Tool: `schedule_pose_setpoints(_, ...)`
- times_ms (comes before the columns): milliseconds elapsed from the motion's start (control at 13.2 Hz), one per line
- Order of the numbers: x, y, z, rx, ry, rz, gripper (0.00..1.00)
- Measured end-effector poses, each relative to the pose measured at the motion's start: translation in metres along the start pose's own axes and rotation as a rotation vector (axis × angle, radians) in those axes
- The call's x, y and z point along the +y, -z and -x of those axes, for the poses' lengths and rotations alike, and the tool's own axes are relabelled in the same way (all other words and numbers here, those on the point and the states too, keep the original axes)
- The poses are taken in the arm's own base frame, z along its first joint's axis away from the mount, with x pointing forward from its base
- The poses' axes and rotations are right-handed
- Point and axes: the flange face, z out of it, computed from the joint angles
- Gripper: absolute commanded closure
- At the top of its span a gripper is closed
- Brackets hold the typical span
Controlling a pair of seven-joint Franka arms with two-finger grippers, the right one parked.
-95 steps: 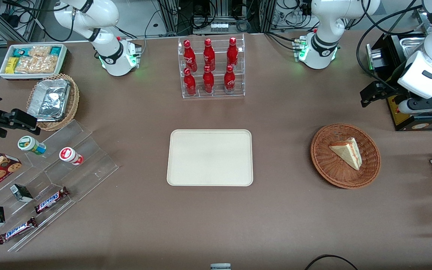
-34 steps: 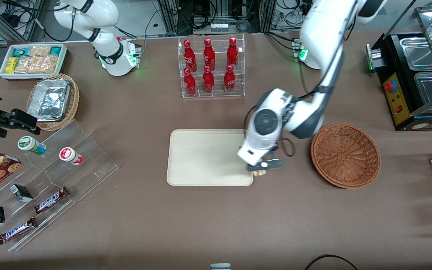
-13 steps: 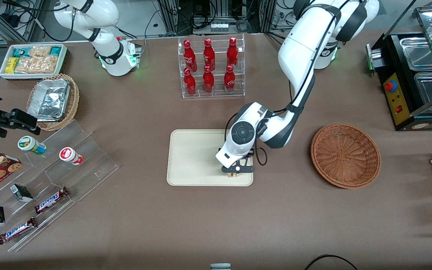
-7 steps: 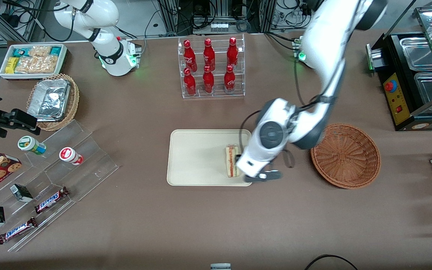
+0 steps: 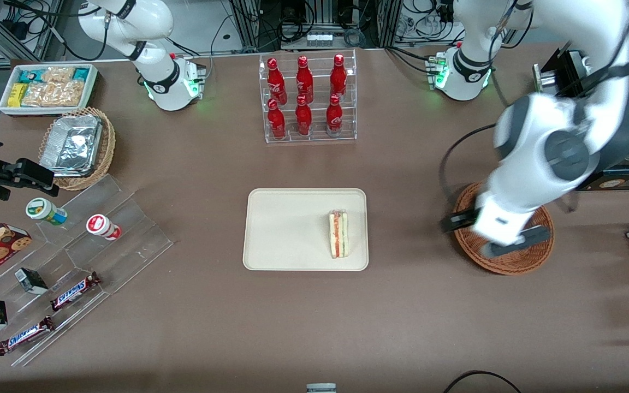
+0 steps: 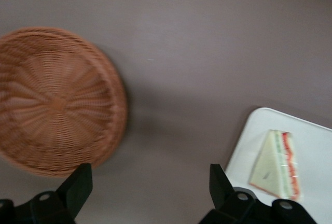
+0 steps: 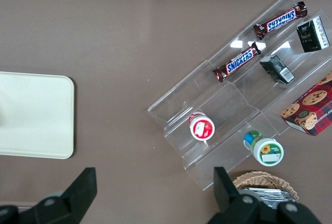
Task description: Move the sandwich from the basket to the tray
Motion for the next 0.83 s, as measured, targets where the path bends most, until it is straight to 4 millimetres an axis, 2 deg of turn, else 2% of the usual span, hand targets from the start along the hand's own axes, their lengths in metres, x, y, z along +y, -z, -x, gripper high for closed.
schedule_pose_setpoints(151,-0.038,0.019,0.009,0.023,0.025,-0.015,0.00)
schedule_pose_setpoints(227,-0.048,0.027,0.013,0.030,0.034,-0.017,0.00)
schedule_pose_setpoints(529,-0.064,0.050,0.028,0.019,0.032,-0.032,0.00)
schedule_pose_setpoints(832,-0.099,0.096,0.043,-0.033,-0.125,-0.078,0.00)
